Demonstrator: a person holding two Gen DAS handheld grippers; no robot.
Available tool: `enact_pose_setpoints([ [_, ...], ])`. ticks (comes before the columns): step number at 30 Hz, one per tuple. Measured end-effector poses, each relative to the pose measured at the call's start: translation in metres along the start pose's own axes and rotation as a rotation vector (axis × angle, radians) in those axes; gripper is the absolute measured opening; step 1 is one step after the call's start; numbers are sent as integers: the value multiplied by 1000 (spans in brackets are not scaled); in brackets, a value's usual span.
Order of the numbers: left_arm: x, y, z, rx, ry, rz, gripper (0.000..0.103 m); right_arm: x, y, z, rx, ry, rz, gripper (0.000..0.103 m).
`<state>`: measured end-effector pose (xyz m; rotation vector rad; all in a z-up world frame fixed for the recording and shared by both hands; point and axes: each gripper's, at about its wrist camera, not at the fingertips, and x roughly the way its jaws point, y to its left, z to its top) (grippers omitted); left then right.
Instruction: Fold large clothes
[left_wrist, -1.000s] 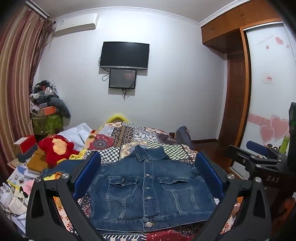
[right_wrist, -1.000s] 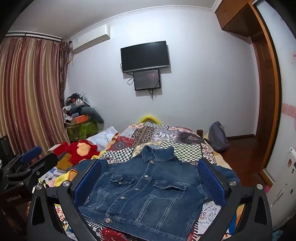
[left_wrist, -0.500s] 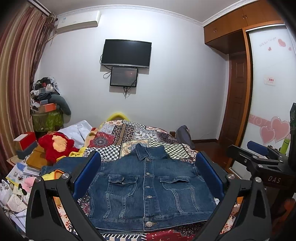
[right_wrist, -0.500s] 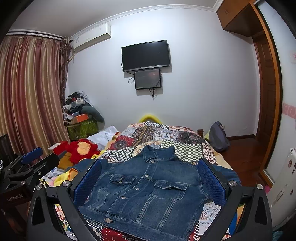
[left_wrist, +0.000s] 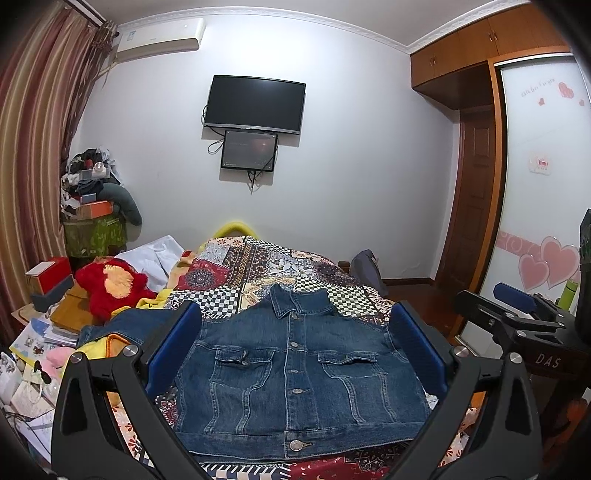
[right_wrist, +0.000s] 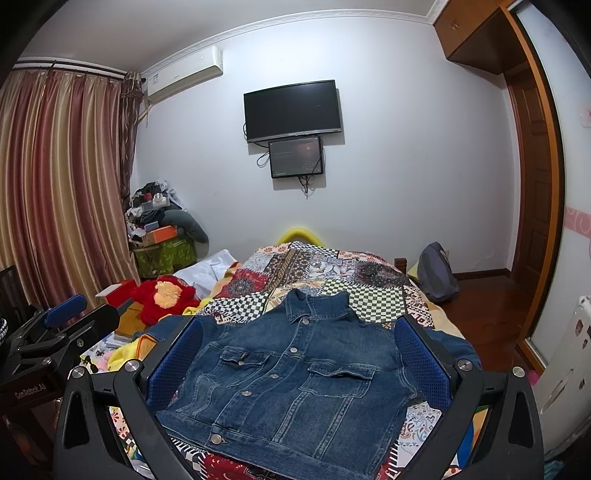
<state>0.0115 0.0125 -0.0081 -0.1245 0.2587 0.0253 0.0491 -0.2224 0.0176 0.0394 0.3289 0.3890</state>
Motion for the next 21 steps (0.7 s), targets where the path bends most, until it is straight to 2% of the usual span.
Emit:
enact_pose_setpoints([
  [21,-1,-1,0,3,-7,-2,103,1,0,1,-2,1,1,103],
])
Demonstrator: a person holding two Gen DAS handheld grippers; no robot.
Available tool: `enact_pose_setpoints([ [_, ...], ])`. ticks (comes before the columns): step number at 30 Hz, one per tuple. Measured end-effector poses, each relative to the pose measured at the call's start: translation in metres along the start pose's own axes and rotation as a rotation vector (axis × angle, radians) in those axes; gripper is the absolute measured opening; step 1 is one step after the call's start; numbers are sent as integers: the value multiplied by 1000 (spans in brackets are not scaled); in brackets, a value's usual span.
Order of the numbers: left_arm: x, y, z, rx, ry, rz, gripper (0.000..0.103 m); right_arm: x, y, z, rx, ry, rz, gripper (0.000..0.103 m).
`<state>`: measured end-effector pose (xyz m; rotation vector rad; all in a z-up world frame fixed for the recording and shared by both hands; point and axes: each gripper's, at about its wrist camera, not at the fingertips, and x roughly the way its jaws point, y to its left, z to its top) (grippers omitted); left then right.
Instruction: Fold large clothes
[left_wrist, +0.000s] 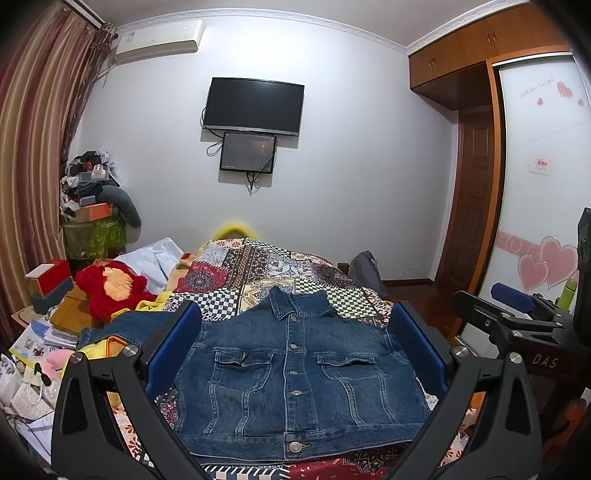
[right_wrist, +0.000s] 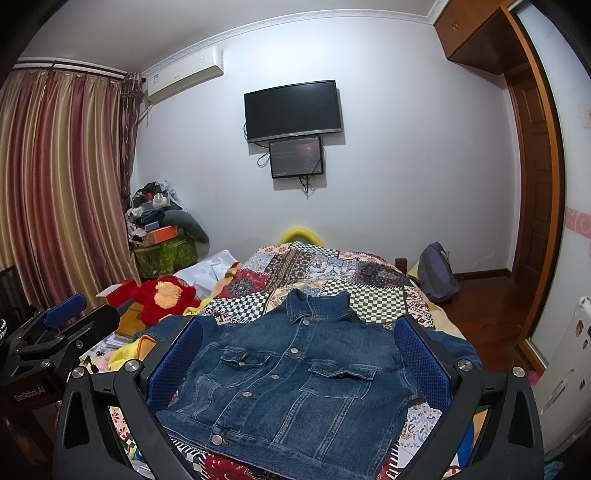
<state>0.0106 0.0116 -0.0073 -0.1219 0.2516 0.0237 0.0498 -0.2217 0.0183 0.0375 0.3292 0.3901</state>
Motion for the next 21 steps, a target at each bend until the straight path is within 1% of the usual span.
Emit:
enact_pose_setpoints([
  [16,3,5,-1,-8,2,4,103,7,4,0,-9,8,0,103],
  [21,9,10,-2,-17,12,6,103,15,4,0,-13,26,-4,103],
])
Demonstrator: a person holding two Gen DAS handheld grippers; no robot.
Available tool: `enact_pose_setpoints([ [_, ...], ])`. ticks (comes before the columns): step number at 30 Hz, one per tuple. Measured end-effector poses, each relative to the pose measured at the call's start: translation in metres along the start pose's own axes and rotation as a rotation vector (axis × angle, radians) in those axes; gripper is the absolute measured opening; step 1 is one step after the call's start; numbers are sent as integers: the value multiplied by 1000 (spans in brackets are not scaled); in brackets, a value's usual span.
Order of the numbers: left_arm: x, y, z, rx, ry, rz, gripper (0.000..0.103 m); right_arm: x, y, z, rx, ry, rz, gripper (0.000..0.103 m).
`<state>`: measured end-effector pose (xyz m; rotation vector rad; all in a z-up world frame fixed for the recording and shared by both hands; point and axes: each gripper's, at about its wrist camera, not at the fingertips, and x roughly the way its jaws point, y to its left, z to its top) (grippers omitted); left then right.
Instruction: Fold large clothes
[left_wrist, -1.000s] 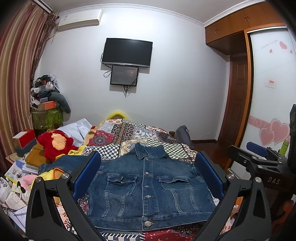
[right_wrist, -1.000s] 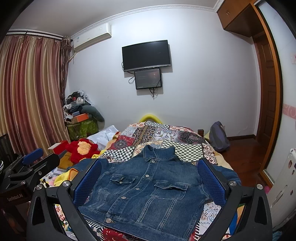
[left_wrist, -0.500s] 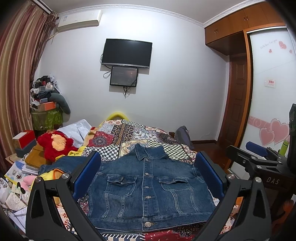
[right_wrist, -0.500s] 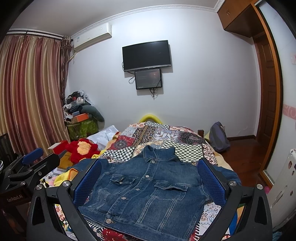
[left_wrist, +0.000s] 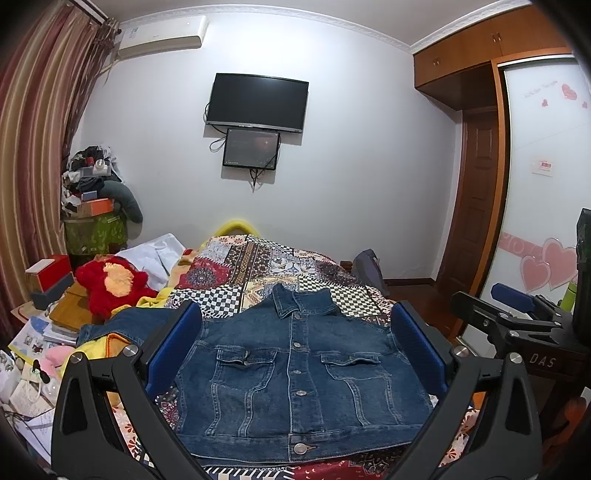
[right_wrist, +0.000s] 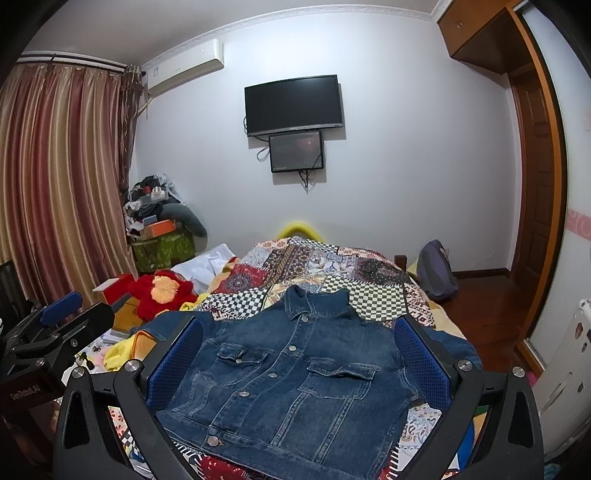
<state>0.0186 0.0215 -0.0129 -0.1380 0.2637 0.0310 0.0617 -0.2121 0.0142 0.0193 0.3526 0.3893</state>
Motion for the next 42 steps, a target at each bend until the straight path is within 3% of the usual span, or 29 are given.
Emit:
enact_pose_setpoints([
  [11,43,50,-3,-66,62,87,103,54,10,3,-32,108,-14,103],
  [21,133,164,-19,-178,217,324,103,154,23,11,-72,212,20,103],
  [27,199,226,-55,-162,341,458,103,224,21,13,-39,313,44,103],
  [35,261,274,-115,-302,579,377,103,327,13,-29,-49,548,80,103],
  [42,300,297,-142,-438,664,280,102,384,16,-78,-49,744,140,103],
])
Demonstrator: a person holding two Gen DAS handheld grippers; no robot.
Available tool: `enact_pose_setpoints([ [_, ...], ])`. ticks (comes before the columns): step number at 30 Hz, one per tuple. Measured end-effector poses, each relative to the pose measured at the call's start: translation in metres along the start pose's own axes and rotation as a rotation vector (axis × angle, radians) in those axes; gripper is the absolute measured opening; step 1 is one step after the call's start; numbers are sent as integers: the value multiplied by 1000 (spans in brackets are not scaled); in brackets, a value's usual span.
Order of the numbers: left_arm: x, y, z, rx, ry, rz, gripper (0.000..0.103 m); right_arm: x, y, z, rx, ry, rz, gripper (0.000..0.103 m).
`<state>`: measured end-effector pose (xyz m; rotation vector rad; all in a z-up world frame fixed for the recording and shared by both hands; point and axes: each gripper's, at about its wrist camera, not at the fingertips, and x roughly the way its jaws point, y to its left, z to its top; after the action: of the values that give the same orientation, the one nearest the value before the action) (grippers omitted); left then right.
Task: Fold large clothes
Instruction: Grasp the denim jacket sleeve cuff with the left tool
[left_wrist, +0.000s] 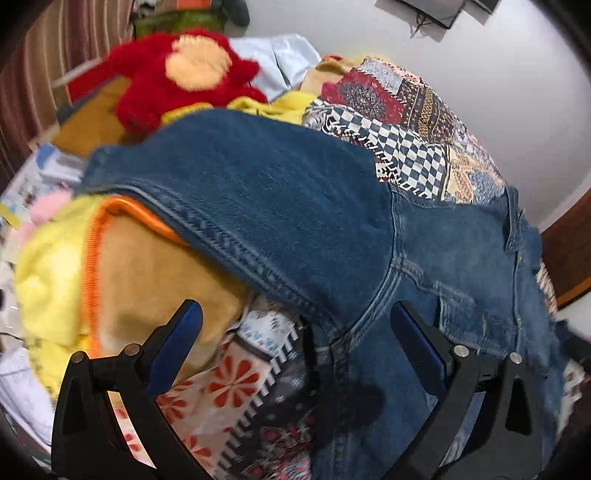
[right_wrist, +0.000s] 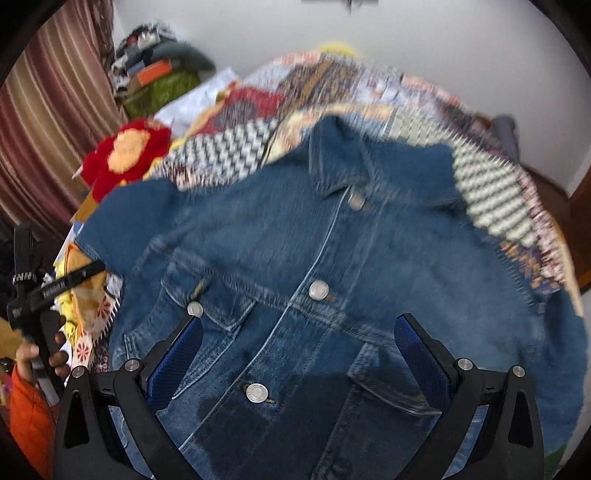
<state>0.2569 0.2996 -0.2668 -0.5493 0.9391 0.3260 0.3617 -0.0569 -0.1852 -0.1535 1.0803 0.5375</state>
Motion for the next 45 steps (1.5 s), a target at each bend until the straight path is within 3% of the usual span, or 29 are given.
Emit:
enact_pose_setpoints([
  [3,11,3,11,-45,32,-51,89,24,-5,1,34,65,25,103],
  [7,13,11,21,-97,23,-112,85,43,-9,2,64,131,62,103],
  [11,8,15,34,-138,-22,-127,67,49,-10,1,79,149,81,103],
  [16,9,21,56,-178,-63,-129,54,50,-17,0,108,153,88,103],
  [18,10,21,62,-178,-79,-72,31,47,-19,0,122,146,88,103],
  [21,13,12,66,-111,-104,66,17,37,-23,1,141,126,95,103],
  [25,0,-24,66,50,-157,212,13,14,-29,0,154,86,95,103],
  [29,-38,-61,70,154,-254,179,11,-13,-40,-3,161,43,80,103],
  [31,-52,-81,69,188,-262,73,11,-23,-46,-5,167,24,73,103],
  [34,-46,-108,55,228,-196,-43,11,-38,-53,-7,187,-5,75,103],
  [38,-8,-128,28,274,-70,-33,11,-58,-58,-14,199,-28,81,103],
  [45,48,-102,1,164,130,-66,13,-76,-62,-26,188,-52,68,103],
])
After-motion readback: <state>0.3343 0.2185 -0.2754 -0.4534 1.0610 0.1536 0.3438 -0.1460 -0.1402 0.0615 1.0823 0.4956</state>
